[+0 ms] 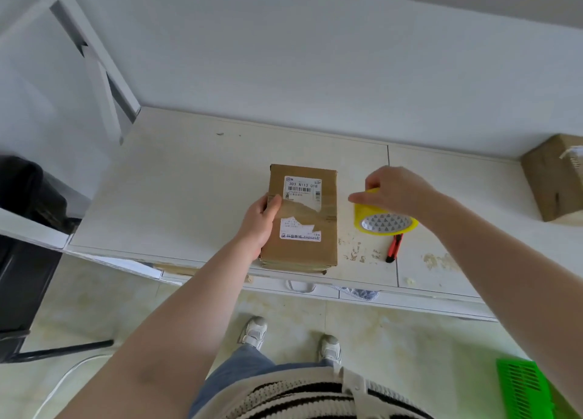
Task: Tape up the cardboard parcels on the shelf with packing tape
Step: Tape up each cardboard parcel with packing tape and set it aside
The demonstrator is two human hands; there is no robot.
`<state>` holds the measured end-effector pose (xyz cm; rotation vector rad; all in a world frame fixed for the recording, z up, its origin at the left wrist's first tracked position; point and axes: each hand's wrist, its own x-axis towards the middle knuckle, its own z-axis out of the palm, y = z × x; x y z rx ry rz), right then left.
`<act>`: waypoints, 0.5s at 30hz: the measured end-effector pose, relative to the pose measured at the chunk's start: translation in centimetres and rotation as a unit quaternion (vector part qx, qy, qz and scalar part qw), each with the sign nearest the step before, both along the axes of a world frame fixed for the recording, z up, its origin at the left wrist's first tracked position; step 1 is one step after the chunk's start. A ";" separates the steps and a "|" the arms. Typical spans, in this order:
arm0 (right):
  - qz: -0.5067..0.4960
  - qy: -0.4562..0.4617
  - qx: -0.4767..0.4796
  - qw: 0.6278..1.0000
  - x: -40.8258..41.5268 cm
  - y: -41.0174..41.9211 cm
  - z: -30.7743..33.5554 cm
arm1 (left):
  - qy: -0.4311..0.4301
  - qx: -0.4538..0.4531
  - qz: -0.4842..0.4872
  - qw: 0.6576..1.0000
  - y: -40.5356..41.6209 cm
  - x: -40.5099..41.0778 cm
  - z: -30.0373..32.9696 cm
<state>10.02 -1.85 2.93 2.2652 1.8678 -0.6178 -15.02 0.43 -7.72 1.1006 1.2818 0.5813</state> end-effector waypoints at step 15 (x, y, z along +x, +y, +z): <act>-0.101 0.127 -0.043 0.986 1.1 -0.3 -7.2 | 0.194 0.123 -0.067 0.971 0.5 0.0 0.6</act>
